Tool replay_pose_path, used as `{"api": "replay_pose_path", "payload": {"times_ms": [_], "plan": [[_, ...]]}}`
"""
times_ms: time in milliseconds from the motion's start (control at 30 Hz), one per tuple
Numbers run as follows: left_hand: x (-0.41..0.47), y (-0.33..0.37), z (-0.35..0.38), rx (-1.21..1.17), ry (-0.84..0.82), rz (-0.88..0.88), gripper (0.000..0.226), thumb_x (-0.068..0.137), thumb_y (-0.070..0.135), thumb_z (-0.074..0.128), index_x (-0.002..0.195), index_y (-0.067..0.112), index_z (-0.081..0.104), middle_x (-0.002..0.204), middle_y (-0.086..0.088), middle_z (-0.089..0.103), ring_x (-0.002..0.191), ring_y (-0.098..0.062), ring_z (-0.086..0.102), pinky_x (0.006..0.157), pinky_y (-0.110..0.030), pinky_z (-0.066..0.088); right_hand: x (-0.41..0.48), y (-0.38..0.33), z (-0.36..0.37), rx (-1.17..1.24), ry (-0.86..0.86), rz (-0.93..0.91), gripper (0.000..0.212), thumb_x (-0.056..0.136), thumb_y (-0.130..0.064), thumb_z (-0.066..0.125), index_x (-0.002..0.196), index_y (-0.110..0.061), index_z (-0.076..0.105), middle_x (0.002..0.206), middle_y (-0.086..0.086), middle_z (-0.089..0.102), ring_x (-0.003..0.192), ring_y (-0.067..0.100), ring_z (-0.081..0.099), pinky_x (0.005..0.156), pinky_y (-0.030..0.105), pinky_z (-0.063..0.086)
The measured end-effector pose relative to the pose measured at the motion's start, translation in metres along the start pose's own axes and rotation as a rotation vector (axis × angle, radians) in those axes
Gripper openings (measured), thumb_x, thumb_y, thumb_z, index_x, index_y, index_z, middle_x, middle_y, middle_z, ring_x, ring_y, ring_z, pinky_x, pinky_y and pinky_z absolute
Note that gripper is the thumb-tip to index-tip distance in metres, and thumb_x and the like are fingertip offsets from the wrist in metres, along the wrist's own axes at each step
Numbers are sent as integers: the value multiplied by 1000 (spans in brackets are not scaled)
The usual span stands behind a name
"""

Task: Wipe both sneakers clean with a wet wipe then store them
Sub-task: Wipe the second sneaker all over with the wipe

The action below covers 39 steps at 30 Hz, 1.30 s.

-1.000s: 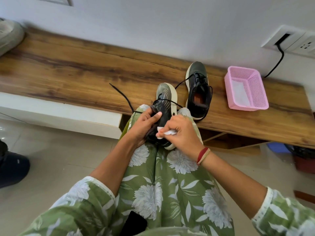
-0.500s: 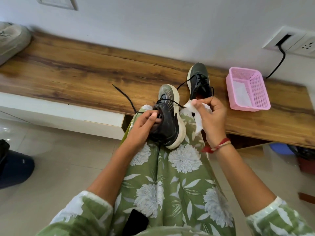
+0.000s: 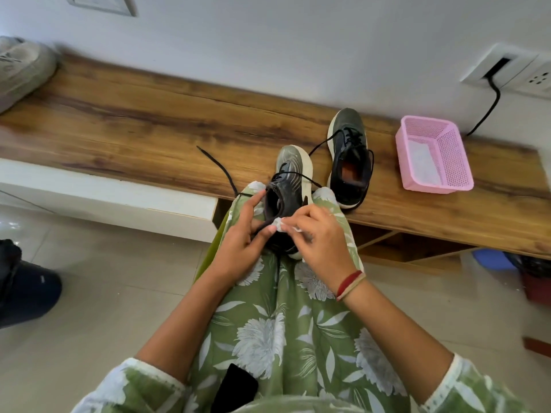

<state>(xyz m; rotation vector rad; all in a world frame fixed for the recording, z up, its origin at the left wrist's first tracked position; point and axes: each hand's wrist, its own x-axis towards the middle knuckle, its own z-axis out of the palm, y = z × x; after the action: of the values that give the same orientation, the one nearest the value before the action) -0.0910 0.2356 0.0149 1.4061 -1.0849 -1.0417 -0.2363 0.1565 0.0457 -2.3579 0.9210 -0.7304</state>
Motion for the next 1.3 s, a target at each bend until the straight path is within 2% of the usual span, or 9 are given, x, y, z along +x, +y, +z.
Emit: {"api": "replay_pose_path", "payload": {"times_ms": [133, 233, 367, 633, 800, 933, 1000, 1133, 1300], "plan": [[1, -6, -5, -43, 18, -22, 66, 93, 26, 48, 150, 29, 15, 78, -26, 59, 76, -23, 54, 83, -32, 43, 5, 1, 3, -5, -52, -57, 3, 84, -23, 68, 83, -20, 70, 82, -5, 60, 78, 15, 55, 71, 41, 44], [2, -8, -5, -96, 22, -67, 71, 93, 27, 48, 152, 26, 8, 62, -22, 39, 67, -22, 42, 77, -29, 38, 13, 1, 8, 120, 56, 149, 3, 79, -23, 72, 79, -25, 70, 80, -7, 61, 80, 14, 55, 72, 45, 45], [3, -10, -6, -153, 26, -64, 72, 92, 22, 46, 152, 23, 5, 70, -17, 59, 86, -14, 57, 98, -26, 40, 10, -1, 9, 105, -75, 23, 3, 78, -26, 72, 80, -28, 72, 79, -11, 58, 78, 12, 52, 70, 47, 43], [5, -11, -2, -178, 72, -74, 70, 91, 27, 50, 151, 26, 13, 65, 1, 56, 68, -13, 47, 92, -32, 39, 1, -6, 2, -54, -83, -33, 5, 83, -31, 67, 81, -29, 72, 80, -11, 57, 78, 13, 50, 71, 40, 37], [3, -10, -2, -90, 78, -114, 67, 87, 41, 50, 147, 39, 20, 83, -16, 61, 100, -35, 60, 110, -57, 29, 21, 21, -10, 155, 188, 406, 4, 76, -26, 75, 79, -24, 73, 73, -2, 58, 71, 17, 54, 67, 47, 49], [4, -3, -2, -78, 101, -104, 65, 94, 28, 51, 149, 32, 17, 104, -30, 59, 83, -11, 61, 108, -61, 28, -8, 6, -6, 156, 2, 197, 5, 78, -22, 74, 81, -18, 73, 68, -2, 51, 68, 16, 46, 59, 30, 40], [4, -3, -1, -38, 115, -91, 60, 98, 13, 47, 149, 24, 19, 73, -14, 56, 67, 3, 50, 106, -54, 30, -11, 8, -9, 132, -23, 163, 5, 78, -28, 73, 81, -24, 73, 67, -3, 50, 69, 14, 44, 60, 28, 37], [3, -5, -1, -10, 105, -31, 52, 98, 9, 44, 145, 27, 29, 66, -3, 41, 63, -3, 39, 81, -24, 40, 12, 17, -11, 164, 159, 366, 7, 76, -23, 75, 80, -28, 71, 69, 3, 56, 71, 20, 50, 65, 40, 46], [4, -5, -4, 58, 91, -37, 52, 95, 26, 46, 144, 32, 30, 78, -13, 43, 63, -28, 37, 73, -32, 39, 12, 13, -8, 107, -10, 273, 3, 78, -24, 73, 77, -21, 74, 70, -7, 51, 71, 13, 49, 62, 31, 42]]}}
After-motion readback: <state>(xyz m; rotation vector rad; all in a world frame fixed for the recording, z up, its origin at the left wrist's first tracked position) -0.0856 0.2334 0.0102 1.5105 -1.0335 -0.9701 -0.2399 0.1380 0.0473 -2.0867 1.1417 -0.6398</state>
